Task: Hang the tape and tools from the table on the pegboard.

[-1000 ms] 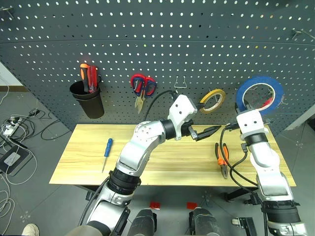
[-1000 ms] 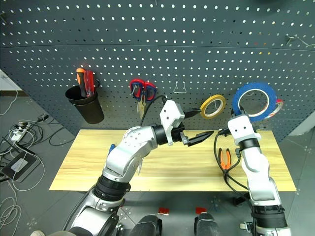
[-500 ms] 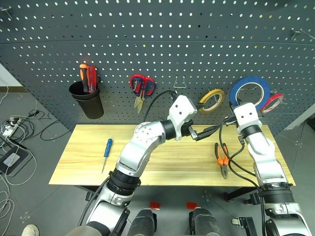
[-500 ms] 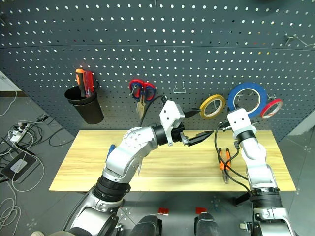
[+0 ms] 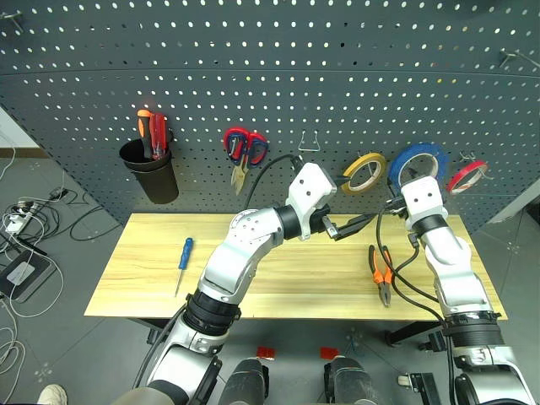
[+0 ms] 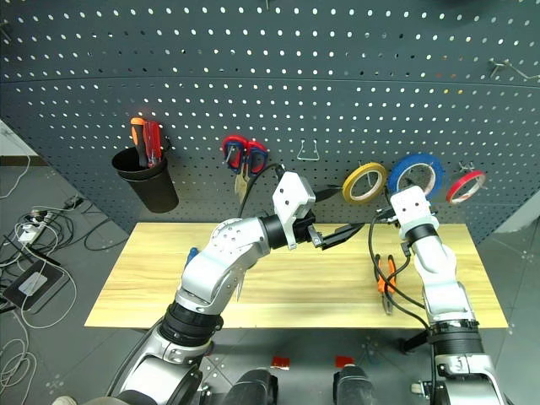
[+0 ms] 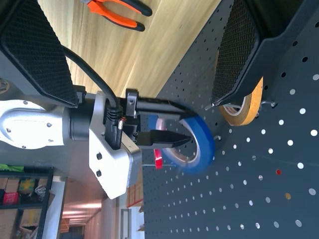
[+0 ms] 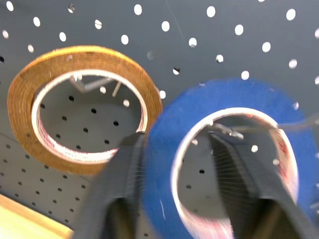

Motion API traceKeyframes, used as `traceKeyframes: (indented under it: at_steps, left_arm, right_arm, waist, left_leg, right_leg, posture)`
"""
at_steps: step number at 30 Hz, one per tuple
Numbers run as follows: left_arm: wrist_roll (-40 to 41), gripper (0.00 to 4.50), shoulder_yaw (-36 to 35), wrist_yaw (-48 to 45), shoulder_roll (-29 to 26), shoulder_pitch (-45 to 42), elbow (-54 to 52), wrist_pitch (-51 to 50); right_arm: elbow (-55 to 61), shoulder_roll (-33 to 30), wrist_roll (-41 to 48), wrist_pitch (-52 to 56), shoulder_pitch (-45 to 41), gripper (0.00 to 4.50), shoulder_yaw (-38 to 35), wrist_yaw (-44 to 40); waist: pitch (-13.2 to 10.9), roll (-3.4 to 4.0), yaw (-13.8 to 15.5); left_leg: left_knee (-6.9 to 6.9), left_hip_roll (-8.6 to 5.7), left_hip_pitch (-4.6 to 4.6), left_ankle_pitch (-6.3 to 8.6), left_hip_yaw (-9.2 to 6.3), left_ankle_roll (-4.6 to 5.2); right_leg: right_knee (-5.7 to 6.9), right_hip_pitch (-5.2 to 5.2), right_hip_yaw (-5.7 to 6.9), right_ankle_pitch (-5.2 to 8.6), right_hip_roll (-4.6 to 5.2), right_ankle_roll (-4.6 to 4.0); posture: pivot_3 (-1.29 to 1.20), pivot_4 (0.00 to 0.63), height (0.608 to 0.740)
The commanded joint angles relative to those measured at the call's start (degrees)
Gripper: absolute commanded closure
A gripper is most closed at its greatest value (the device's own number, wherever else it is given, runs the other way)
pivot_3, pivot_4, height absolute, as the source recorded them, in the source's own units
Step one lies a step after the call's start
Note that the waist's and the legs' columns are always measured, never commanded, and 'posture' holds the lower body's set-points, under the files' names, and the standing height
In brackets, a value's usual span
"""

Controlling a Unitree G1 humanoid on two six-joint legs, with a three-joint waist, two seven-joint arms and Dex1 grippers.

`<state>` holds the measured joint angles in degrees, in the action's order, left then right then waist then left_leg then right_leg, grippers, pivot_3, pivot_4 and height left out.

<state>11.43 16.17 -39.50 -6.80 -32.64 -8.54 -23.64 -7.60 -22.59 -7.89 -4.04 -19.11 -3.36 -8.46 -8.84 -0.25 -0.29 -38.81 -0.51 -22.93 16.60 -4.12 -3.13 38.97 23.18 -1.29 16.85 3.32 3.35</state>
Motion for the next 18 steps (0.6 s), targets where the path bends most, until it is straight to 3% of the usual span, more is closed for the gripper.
traceKeyframes:
  at_steps: [1,4,10,18]
  left_arm:
    - [0.86,0.0,0.4,-0.15,0.07,-0.4,-2.33,0.28]
    - [0.9,0.0,0.63,-0.25,0.16,-0.1,-2.28,0.38]
    - [1.07,0.0,1.05,-0.86,-0.42,1.39,-2.53,0.41]
    - [0.17,0.0,3.32,-2.45,-2.58,7.36,-2.02,1.91]
  right_arm:
    - [3.72,0.09,0.41,0.6,0.96,0.91,-1.41,0.82]
    - [6.5,0.95,0.17,2.51,3.47,0.03,-1.56,1.76]
    - [11.63,2.42,1.45,9.9,8.18,0.03,-1.59,0.8]
    - [17.02,2.29,4.97,33.21,10.7,0.03,-2.54,-2.82]
  waist:
    - [0.0,0.0,-0.03]
    - [0.0,0.0,-0.01]
    - [0.0,0.0,-0.03]
    - [-0.62,-0.05,-0.12]
  left_leg:
    - [0.0,0.0,0.0,0.0,0.01,0.0]
    - [0.0,0.01,0.0,0.01,0.01,0.01]
    - [-0.01,0.01,0.01,0.06,0.01,0.1]
    - [-0.01,0.04,0.09,0.19,0.0,0.34]
  right_leg:
    - [0.0,0.0,-0.01,0.0,0.0,0.0]
    - [0.01,0.0,-0.01,0.0,0.0,0.0]
    - [0.0,0.0,-0.03,0.0,-0.01,0.0]
    - [0.0,-0.06,-0.11,0.01,-0.04,-0.01]
  posture:
    - [0.04,0.125,0.74]
    - [0.03,0.132,0.74]
    - [0.02,0.156,0.74]
    - [0.0,0.234,0.74]
